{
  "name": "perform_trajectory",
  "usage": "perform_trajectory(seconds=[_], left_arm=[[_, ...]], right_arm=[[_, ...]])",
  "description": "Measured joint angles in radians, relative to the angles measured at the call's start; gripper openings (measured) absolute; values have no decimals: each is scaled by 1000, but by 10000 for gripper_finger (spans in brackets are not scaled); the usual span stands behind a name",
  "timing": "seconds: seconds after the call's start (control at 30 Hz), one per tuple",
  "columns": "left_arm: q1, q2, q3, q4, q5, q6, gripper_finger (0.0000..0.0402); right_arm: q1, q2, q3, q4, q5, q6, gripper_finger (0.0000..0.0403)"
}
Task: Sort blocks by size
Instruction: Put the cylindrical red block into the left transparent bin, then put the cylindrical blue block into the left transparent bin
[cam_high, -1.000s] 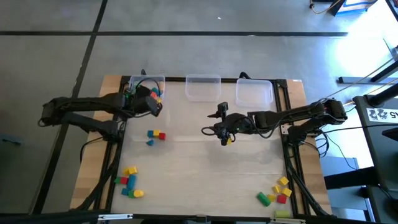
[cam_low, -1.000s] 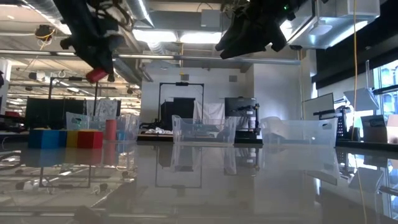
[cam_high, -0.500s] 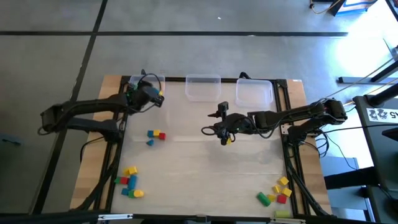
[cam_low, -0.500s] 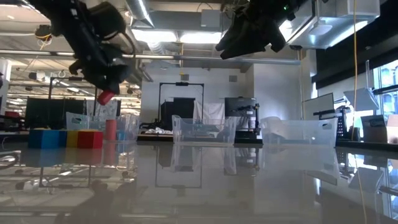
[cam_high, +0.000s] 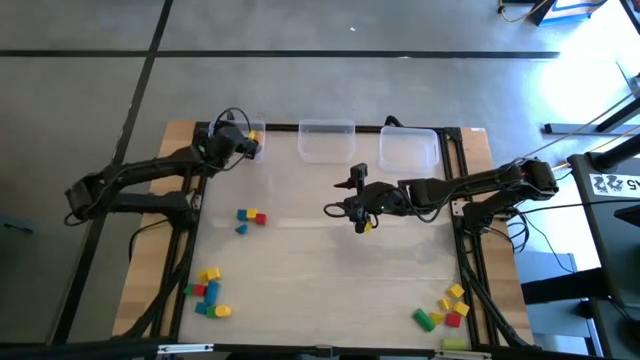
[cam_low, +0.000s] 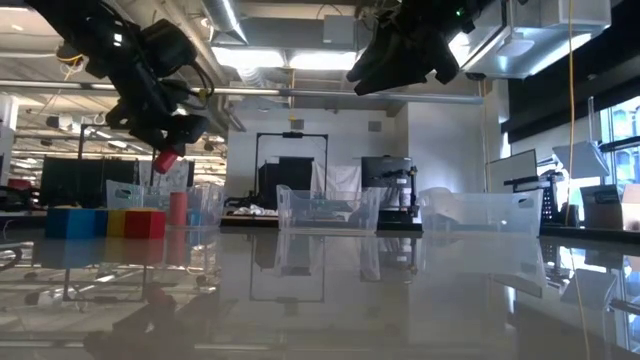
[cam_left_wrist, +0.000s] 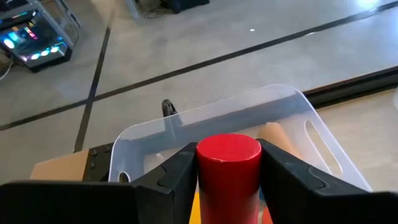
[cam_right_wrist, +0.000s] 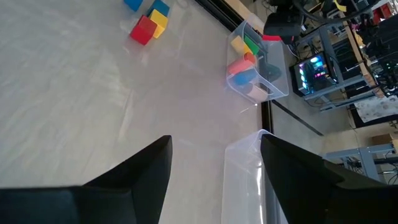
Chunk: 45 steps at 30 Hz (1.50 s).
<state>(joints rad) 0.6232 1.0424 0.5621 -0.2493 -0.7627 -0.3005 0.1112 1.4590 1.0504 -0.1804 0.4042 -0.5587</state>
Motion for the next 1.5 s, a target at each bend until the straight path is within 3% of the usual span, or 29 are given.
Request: perform_trajectory(seconds=[0.27,0.43,1.07,1.5], left_arm=[[20,0,0,0,68,18,204],[-32,-3,0,-14,112,82,210],[-536,-87,0,-38,135,65,207],[-812,-87,0,-146,181,-128,208]], right_arm=[[0,0,0,0,0,0,250],[0,0,0,-1,0,0,250],[0,0,0,-1,0,0,250],[0,0,0,-1,-1,0,250]])
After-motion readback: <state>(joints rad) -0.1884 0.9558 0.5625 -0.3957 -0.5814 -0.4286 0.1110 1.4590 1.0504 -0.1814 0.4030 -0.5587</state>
